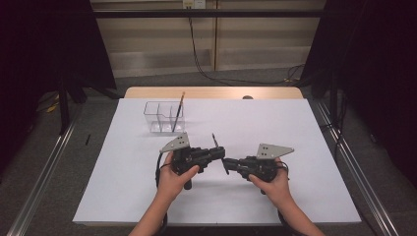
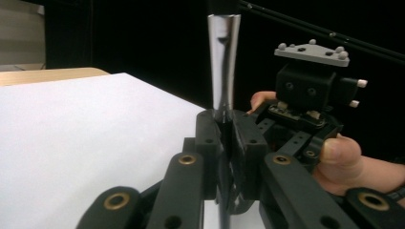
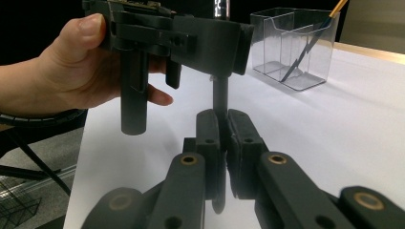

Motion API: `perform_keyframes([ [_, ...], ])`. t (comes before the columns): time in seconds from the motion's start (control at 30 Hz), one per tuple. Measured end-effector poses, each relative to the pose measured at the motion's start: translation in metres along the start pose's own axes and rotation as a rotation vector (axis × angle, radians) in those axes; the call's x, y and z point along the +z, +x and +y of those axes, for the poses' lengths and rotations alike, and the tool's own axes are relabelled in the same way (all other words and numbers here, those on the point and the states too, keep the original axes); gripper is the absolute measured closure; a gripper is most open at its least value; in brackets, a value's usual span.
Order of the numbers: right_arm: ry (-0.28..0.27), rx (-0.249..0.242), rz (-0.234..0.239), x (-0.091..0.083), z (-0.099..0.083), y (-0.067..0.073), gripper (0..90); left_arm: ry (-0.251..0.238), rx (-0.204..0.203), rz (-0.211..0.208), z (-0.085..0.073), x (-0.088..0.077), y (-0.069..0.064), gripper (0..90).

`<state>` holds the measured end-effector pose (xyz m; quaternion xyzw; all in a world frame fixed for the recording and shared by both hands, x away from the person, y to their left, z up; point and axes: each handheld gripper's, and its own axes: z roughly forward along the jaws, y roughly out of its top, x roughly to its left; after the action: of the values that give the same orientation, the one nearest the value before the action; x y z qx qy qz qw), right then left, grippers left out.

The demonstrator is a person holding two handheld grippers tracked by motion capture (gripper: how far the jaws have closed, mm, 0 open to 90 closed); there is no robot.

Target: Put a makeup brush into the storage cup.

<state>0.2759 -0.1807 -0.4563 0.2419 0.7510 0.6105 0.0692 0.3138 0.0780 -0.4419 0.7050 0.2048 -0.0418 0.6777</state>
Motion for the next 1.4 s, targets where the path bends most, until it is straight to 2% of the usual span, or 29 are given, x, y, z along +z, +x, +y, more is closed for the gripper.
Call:
perform_keyframes([
  [0.17, -0.004, 0.004, 0.004, 0.001, 0.000, 0.001, 83.9, 0.006, 0.026, 0.001, 0.001, 0.000, -0.002, 83.6],
  [0.67, -0.014, 0.033, 0.001, 0.005, -0.004, 0.003, 83.7, 0.007, 0.061, 0.008, -0.001, 0.001, -0.003, 83.5],
  [0.83, -0.020, 0.038, 0.003, 0.004, -0.004, 0.002, 79.6, 0.004, 0.070, 0.023, 0.000, -0.001, -0.002, 83.5],
  [1.17, -0.033, 0.025, -0.028, -0.005, -0.003, 0.000, 52.4, 0.000, 0.071, 0.042, 0.003, -0.008, 0.000, 83.5],
  [1.4, -0.014, 0.005, -0.053, -0.010, -0.003, -0.002, 33.8, 0.003, 0.082, 0.045, 0.004, -0.010, 0.000, 83.4],
])
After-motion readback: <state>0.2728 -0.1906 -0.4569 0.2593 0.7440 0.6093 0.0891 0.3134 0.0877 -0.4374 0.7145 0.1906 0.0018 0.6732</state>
